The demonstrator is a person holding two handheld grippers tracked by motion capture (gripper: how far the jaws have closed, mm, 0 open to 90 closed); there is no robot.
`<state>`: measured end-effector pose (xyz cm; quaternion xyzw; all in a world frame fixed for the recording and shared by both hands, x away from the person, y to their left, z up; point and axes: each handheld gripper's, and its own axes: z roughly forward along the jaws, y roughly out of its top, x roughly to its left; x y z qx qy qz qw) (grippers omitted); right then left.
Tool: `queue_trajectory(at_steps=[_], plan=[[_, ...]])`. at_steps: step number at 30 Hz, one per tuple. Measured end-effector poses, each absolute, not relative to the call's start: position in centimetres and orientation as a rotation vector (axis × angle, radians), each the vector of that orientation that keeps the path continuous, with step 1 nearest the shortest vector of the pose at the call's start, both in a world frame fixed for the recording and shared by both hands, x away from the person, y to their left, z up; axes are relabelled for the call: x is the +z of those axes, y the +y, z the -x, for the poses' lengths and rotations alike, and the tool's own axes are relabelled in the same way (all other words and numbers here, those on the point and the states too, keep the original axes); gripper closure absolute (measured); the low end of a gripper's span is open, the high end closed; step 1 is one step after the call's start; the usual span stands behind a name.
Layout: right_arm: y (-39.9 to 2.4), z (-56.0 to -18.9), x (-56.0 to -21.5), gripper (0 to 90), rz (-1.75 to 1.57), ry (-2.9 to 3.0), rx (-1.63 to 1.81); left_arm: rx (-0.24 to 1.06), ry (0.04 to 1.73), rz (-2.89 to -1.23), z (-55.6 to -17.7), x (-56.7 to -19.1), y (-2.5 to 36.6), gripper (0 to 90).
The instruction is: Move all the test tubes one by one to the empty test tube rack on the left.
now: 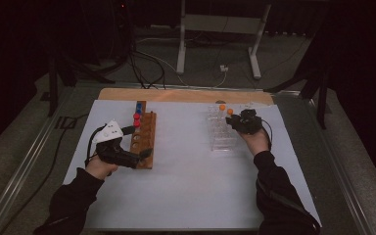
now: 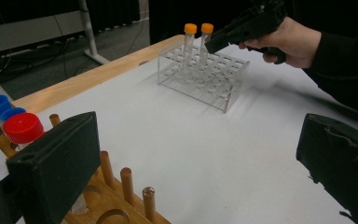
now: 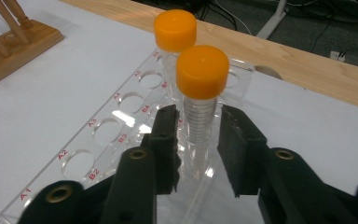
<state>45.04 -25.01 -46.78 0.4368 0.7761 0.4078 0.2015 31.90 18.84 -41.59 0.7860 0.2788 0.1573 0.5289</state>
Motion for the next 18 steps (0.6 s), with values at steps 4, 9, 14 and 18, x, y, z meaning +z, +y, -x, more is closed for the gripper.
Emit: queue_trajectory(at_steps=[4,9,14,18], plan=[[-24.7,-45.1,-46.8,72.1,-1.208,2.162,1.130,0.373,0.670,-1.877,-31.9,-41.6,18.9,0.7],[-24.4,-45.2,-46.8,75.0,-1.198,2.156,1.101,0.375,0.672,-1.876,-32.0,-41.6,18.9,0.7],[-24.5,-45.1,-46.4,75.4,-1.186,2.148,1.113,0.370,0.671,-1.875,-32.0,-41.7,18.8,0.7],[-24.6,-44.9,-45.5,75.5,-1.169,2.140,1.121,0.367,0.670,-1.876,-32.0,-41.7,18.8,0.7]])
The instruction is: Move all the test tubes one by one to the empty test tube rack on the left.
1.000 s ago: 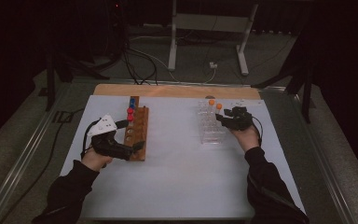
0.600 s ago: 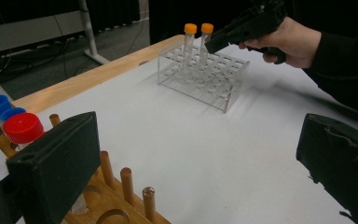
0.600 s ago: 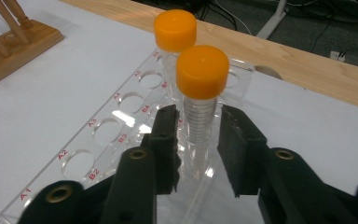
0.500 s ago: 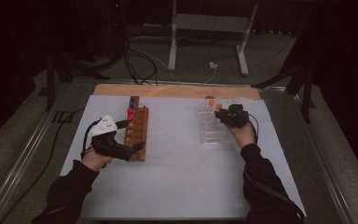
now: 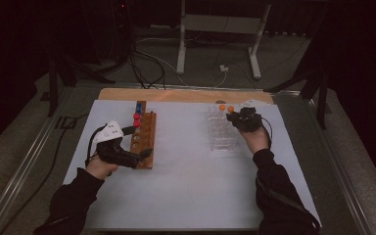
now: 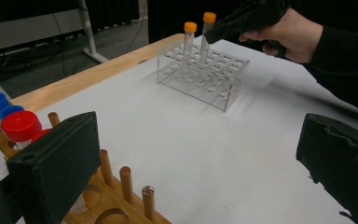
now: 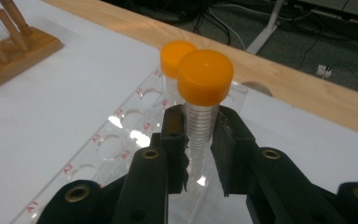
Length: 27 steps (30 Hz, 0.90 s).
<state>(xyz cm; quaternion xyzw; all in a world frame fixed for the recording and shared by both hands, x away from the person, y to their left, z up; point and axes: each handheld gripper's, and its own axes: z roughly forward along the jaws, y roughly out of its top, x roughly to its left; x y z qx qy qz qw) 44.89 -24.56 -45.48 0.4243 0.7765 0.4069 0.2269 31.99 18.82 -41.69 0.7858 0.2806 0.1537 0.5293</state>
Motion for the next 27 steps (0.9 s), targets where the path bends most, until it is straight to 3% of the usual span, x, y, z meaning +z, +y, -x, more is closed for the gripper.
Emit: queue_trajectory(at_steps=[27], plan=[[-22.4,-39.9,-39.9,75.5,-0.908,2.152,1.243,0.356,0.638,-1.887,-31.7,-41.5,18.2,0.7]])
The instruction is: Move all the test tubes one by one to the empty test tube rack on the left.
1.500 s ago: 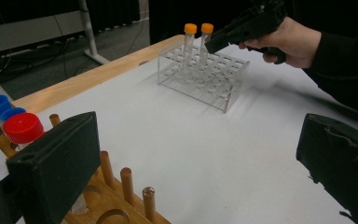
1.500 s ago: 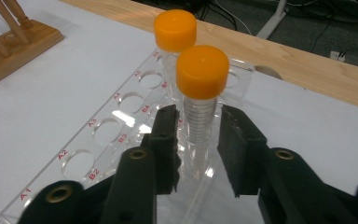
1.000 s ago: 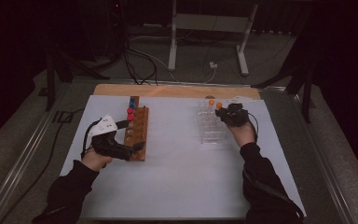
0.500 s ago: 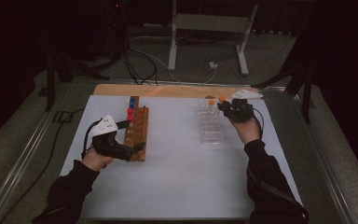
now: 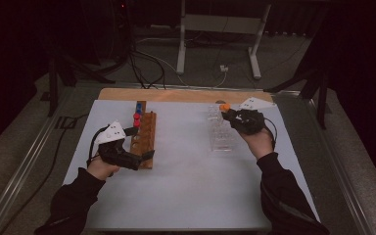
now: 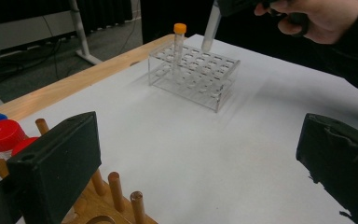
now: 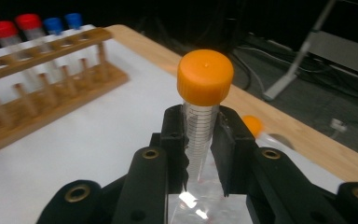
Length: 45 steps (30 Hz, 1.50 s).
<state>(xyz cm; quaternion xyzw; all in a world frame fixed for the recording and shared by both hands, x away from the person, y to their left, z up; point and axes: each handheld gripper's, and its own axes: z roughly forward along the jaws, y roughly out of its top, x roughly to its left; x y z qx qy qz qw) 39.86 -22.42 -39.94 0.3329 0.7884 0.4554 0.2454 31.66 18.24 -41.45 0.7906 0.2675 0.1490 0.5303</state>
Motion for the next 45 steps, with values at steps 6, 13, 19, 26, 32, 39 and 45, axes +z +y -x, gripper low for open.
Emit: queue_trajectory(at_steps=[6,13,19,26,32,39,45], plan=[[-20.7,-38.2,-40.2,75.5,-0.828,2.222,1.281,0.352,0.631,-1.889,-31.5,-41.4,18.1,0.7],[-18.7,-36.3,-40.9,75.5,-0.753,2.298,1.317,0.339,0.612,-1.885,-31.3,-41.3,17.6,0.7],[-17.1,-34.7,-41.3,75.5,-0.680,2.356,1.325,0.303,0.587,-1.885,-30.9,-41.2,16.9,0.7],[-15.5,-33.1,-41.7,75.5,-0.604,2.419,1.338,0.267,0.549,-1.890,-30.3,-41.1,15.8,0.8],[-14.1,-31.9,-42.4,75.5,-0.544,2.480,1.332,0.239,0.513,-1.899,-29.8,-41.2,14.4,0.8],[-12.6,-30.9,-43.0,75.5,-0.479,2.538,1.330,0.217,0.475,-1.903,-29.3,-41.4,13.1,1.5],[-11.8,-30.3,-43.1,75.5,-0.437,2.564,1.337,0.217,0.438,-1.903,-28.8,-41.5,12.5,9.5]])
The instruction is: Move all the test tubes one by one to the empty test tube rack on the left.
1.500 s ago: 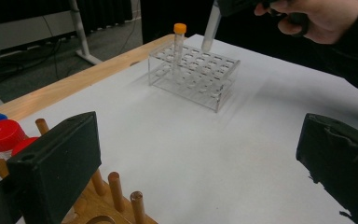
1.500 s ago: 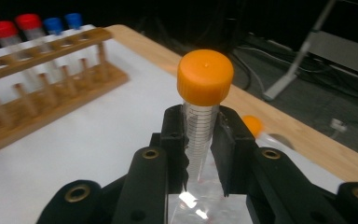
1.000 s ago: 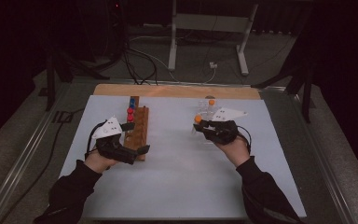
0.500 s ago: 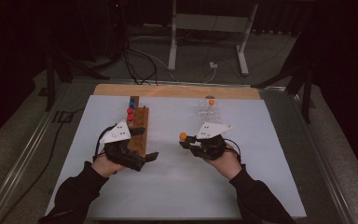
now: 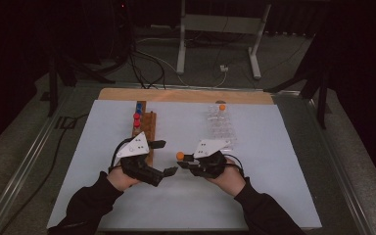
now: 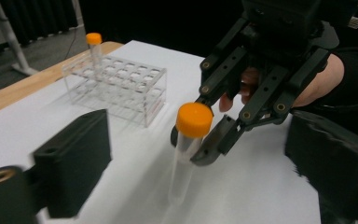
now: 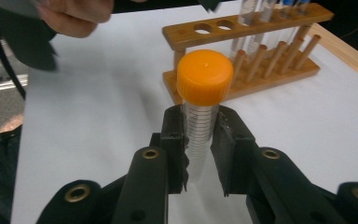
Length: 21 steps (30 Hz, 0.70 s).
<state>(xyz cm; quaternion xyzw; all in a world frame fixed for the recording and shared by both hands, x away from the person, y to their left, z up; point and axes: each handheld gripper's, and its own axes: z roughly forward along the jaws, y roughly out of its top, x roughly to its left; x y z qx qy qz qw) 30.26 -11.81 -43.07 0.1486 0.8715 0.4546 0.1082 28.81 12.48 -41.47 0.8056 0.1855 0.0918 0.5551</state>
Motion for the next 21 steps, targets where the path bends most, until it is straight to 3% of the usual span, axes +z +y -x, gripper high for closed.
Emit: queue_trajectory(at_steps=[9,21], plan=[[-11.28,-29.80,-43.06,75.5,-0.409,2.581,1.341,0.253,0.416,-1.916,-28.60,-41.70,12.09,39.9],[-11.07,-29.64,-42.96,75.5,-0.399,2.588,1.339,0.278,0.393,-1.956,-28.61,-42.02,11.76,58.9]])
